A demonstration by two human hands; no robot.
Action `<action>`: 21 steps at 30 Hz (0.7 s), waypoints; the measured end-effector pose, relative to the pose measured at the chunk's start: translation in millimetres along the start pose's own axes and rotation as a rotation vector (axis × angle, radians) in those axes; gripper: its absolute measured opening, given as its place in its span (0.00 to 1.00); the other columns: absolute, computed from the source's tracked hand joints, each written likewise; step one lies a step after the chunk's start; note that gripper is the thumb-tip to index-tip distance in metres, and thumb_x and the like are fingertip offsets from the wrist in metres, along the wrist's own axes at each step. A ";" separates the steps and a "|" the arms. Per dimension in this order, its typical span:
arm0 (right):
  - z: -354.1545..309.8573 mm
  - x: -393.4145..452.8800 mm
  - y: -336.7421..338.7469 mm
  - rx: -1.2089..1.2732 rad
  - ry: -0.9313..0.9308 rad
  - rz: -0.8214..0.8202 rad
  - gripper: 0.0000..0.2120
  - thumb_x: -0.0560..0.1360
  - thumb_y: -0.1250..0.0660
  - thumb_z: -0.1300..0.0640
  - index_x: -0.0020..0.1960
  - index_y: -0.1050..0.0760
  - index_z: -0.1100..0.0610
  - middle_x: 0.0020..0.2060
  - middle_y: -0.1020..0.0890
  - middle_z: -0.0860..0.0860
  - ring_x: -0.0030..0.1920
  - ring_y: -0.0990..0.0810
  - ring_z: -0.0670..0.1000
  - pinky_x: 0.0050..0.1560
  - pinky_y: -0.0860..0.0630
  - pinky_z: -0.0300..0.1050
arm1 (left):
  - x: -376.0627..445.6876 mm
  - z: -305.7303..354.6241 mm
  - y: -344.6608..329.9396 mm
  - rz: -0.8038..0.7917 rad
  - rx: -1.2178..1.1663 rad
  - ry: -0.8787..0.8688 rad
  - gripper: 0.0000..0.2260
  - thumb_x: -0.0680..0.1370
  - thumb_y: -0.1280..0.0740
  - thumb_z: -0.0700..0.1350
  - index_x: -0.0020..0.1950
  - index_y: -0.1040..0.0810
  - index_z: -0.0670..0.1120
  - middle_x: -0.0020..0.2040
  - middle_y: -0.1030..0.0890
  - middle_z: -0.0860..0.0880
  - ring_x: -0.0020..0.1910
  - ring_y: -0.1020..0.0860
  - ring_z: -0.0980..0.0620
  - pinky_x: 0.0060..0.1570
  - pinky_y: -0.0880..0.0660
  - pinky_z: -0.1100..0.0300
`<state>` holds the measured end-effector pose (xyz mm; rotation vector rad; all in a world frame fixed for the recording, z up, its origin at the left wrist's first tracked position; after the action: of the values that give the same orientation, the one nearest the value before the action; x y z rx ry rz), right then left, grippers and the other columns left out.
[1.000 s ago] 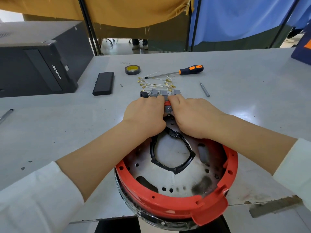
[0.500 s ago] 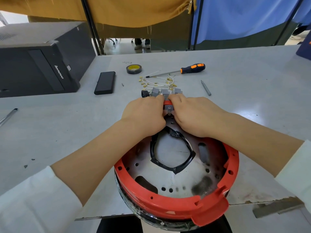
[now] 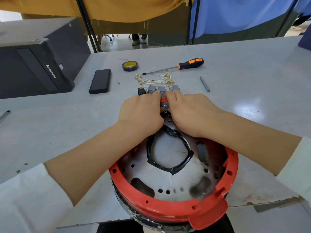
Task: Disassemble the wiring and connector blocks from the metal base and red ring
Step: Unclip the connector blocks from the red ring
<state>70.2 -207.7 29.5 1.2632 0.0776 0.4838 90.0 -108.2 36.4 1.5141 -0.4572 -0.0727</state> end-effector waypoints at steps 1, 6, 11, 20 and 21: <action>0.9 0.5 0.2 0.011 -0.004 0.001 0.16 0.79 0.44 0.56 0.65 0.39 0.60 0.55 0.26 0.56 0.36 0.29 0.55 0.26 0.50 0.46 | 0.1 -0.2 0.5 -0.002 -0.005 -0.002 0.07 0.71 0.39 0.45 0.48 0.34 0.49 0.44 0.22 0.46 0.31 0.38 0.47 0.26 0.46 0.59; 4.1 0.0 1.6 0.122 0.009 0.011 0.14 0.80 0.44 0.56 0.63 0.37 0.58 0.57 0.25 0.56 0.47 0.21 0.59 0.34 0.40 0.47 | -1.4 -2.3 -0.6 -0.030 -0.039 -0.057 0.07 0.78 0.41 0.47 0.54 0.31 0.47 0.50 0.21 0.44 0.41 0.27 0.40 0.35 0.39 0.56; 4.1 0.4 2.0 0.139 0.009 0.013 0.14 0.80 0.44 0.55 0.64 0.37 0.58 0.59 0.25 0.56 0.48 0.21 0.60 0.36 0.38 0.48 | 0.2 -3.0 -2.4 -0.009 -0.015 -0.109 0.07 0.78 0.42 0.45 0.55 0.32 0.46 0.51 0.21 0.43 0.46 0.24 0.39 0.36 0.39 0.55; 3.5 1.9 -0.3 0.115 0.013 0.035 0.13 0.79 0.43 0.55 0.62 0.37 0.58 0.56 0.25 0.56 0.46 0.21 0.59 0.34 0.39 0.47 | 4.0 -1.9 -2.4 0.020 0.001 -0.081 0.08 0.74 0.37 0.48 0.48 0.34 0.49 0.47 0.21 0.45 0.36 0.32 0.44 0.32 0.42 0.57; 3.6 2.1 -0.5 0.105 0.013 0.037 0.13 0.79 0.43 0.55 0.62 0.37 0.58 0.56 0.26 0.56 0.46 0.21 0.59 0.34 0.40 0.47 | 4.2 -1.5 -1.8 0.017 0.007 -0.075 0.08 0.74 0.37 0.47 0.47 0.35 0.49 0.46 0.21 0.44 0.35 0.34 0.45 0.30 0.44 0.57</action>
<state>73.4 -210.2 30.6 1.3665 0.0920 0.5252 94.8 -108.3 35.8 1.5183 -0.5307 -0.1144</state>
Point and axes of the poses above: each hand's wrist, its own x-axis towards the middle knuckle, its own y-axis out of the back of the hand, z = x × y, the point moved 6 cm from there along x, towards the middle knuckle
